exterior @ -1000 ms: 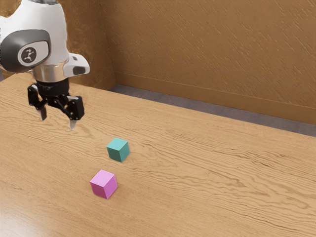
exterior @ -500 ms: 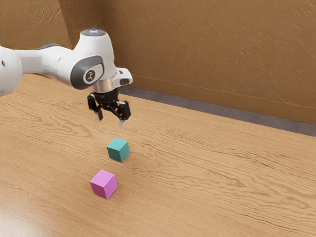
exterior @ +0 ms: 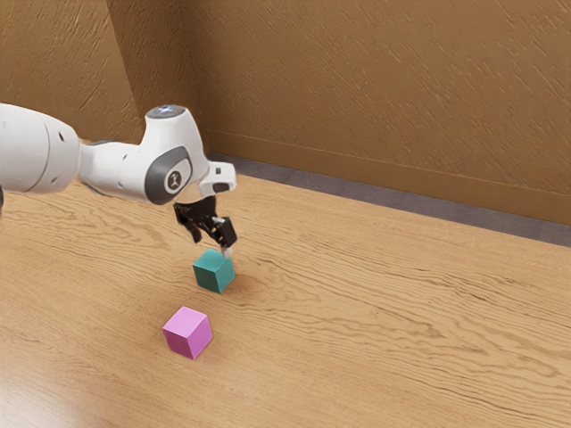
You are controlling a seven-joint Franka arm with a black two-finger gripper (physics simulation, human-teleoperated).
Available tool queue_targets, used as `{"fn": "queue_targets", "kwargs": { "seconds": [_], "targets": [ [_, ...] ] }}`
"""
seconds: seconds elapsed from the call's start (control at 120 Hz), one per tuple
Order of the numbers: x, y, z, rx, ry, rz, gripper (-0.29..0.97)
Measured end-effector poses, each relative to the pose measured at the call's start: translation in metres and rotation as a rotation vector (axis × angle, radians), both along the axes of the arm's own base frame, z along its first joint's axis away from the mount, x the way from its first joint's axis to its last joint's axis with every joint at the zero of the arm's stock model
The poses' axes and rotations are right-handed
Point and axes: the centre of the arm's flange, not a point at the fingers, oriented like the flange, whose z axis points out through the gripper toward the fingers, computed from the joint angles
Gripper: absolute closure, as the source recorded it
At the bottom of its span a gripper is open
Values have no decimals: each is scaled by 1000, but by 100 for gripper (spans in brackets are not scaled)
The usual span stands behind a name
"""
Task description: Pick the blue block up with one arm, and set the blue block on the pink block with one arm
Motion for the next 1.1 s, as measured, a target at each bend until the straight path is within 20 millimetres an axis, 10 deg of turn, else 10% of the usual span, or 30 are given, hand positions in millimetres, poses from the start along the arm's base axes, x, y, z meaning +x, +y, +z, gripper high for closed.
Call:
{"fn": "queue_targets", "kwargs": {
  "seconds": [1.1],
  "targets": [
    [13, 21, -61, -24, 49, 98, 0]
  ]
}}
